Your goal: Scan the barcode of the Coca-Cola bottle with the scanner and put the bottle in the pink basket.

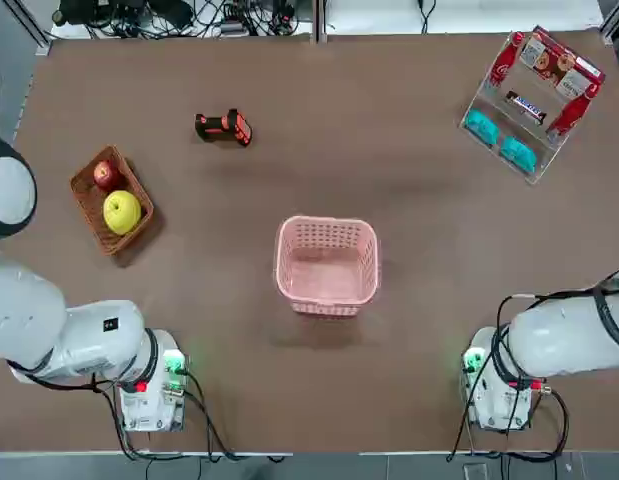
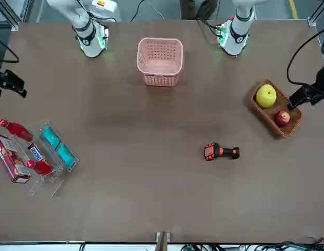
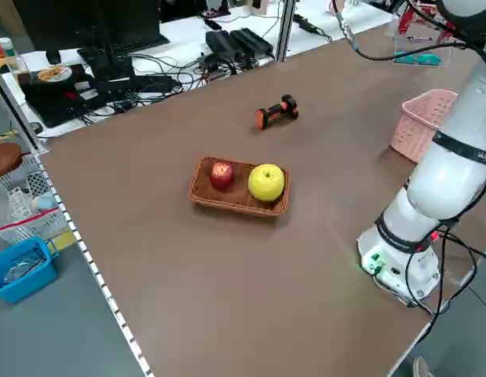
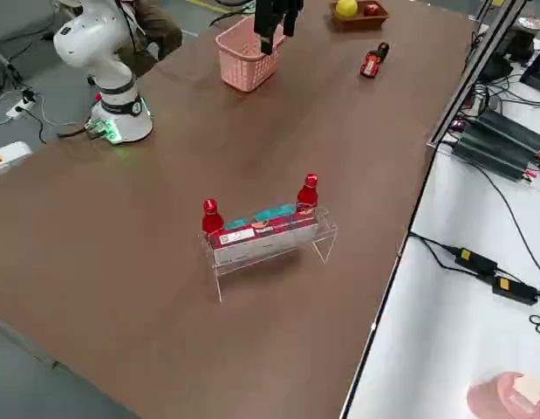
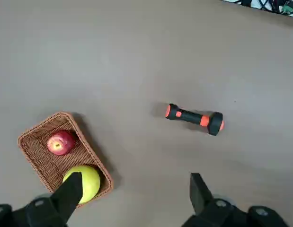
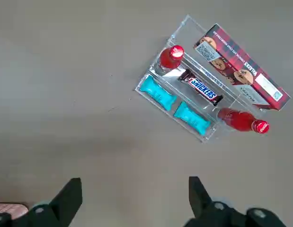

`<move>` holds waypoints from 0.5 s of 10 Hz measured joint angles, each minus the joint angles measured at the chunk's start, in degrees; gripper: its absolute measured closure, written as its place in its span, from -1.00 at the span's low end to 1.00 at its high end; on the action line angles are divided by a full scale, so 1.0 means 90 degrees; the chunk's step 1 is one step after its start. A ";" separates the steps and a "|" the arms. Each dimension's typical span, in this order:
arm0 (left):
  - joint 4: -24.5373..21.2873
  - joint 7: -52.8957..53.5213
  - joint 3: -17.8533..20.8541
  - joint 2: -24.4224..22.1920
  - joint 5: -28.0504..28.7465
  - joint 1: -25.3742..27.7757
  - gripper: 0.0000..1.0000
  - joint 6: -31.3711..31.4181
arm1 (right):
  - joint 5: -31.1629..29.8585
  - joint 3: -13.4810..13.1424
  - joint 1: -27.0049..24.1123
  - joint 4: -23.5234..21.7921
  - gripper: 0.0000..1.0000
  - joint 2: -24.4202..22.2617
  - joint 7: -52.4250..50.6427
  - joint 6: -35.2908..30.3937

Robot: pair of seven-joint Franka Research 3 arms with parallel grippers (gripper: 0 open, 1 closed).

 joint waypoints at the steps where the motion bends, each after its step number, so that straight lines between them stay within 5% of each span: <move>1: 0.0000 0.0000 0.0000 0.0000 -0.0001 0.0000 -1.00 0.0000 | 0.0000 0.0000 0.0000 0.0000 -0.99 0.0000 0.0000 0.0000; 5: -0.0031 -0.0463 -0.0001 0.0003 -0.0020 0.0002 -1.00 0.0000 | 0.0000 -0.0003 -0.0052 -0.0169 -0.99 0.0023 -0.0169 0.0555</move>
